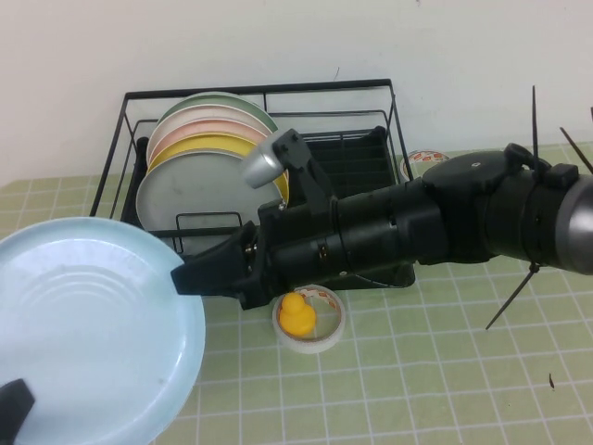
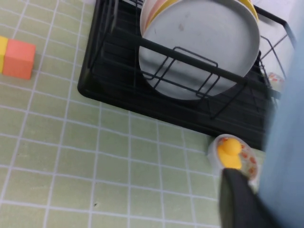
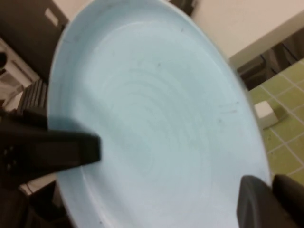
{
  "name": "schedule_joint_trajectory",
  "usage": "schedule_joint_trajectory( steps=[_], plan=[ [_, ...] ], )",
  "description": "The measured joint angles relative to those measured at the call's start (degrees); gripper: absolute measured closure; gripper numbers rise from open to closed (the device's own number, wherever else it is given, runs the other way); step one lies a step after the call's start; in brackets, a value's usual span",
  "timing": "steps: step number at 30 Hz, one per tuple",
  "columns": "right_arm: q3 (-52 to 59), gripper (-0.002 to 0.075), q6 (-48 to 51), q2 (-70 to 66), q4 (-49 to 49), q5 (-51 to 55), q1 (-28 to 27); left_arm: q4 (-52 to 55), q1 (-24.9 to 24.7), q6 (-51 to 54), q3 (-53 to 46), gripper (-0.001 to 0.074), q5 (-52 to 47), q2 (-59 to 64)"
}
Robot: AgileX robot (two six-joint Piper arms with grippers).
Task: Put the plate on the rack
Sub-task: Hand over the plate, then place the plate on the rack
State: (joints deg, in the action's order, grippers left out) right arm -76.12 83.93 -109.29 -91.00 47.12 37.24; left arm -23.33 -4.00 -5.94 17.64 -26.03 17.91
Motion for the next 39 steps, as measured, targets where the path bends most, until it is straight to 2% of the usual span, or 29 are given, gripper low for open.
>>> schedule_joint_trajectory(
  steps=[2,4,6,9,14,18,20,22,24,29,31,36,39],
  plan=[
    [0.0,0.0698,0.67,0.0,0.0,-0.25,0.0,-0.78,-0.04,0.54,0.0,0.0617,0.34,0.0],
    [0.0,0.0692,1.04,-0.11,0.0,-0.14,-0.35,-1.38,-0.13,1.42,0.0,0.0637,0.58,-0.11],
    [0.0,0.0667,0.04,-0.11,0.0,0.59,-0.44,-1.49,-0.17,1.84,0.0,0.064,0.58,-0.11],
    [0.0,0.0573,-2.89,-0.11,0.11,1.96,-0.57,-1.28,-0.17,5.08,0.0,0.0641,0.92,-0.11],
    [0.0,0.0333,-4.7,0.11,0.19,3.11,-0.8,-1.03,-0.17,14.56,0.0,0.0645,2.35,-0.11],
    [0.0,0.0284,-5.41,2.97,0.97,4.94,-3.04,0.24,-0.17,25.83,-0.15,0.0653,6.75,-0.11],
    [0.0,0.0279,-6.74,5.73,2.37,5.91,-5.47,0.52,-0.17,34.95,-0.3,0.0653,10.69,-0.01],
    [0.0,0.0289,-8.15,8.5,4.76,6.48,-8.26,0.6,-0.17,42.81,-0.35,0.0653,14.65,-0.01],
    [0.0,0.0342,-10.72,11.73,8.81,6.62,-11.21,0.6,-0.17,49.64,-0.35,0.0653,18.69,-0.01],
    [0.0,0.0627,-23.35,19.65,28.84,8.98,-15.21,3.35,-0.17,59.63,0.27,0.0653,26.96,2.39],
    [0.0,0.0678,-28.51,22.53,37.7,10.12,-15.46,6.36,-0.4,60.95,1.1,0.0653,27.34,5.19],
    [0.0,0.0715,-38.24,29.02,57.02,13.14,-15.46,12.94,-5.3,61.56,4.26,0.0653,27.86,14.39],
    [0.0,0.0718,-42.77,32.1,64.26,15.24,-15.48,16.23,-9.35,61.8,7.13,0.0653,28.35,21.48]
  ],
)
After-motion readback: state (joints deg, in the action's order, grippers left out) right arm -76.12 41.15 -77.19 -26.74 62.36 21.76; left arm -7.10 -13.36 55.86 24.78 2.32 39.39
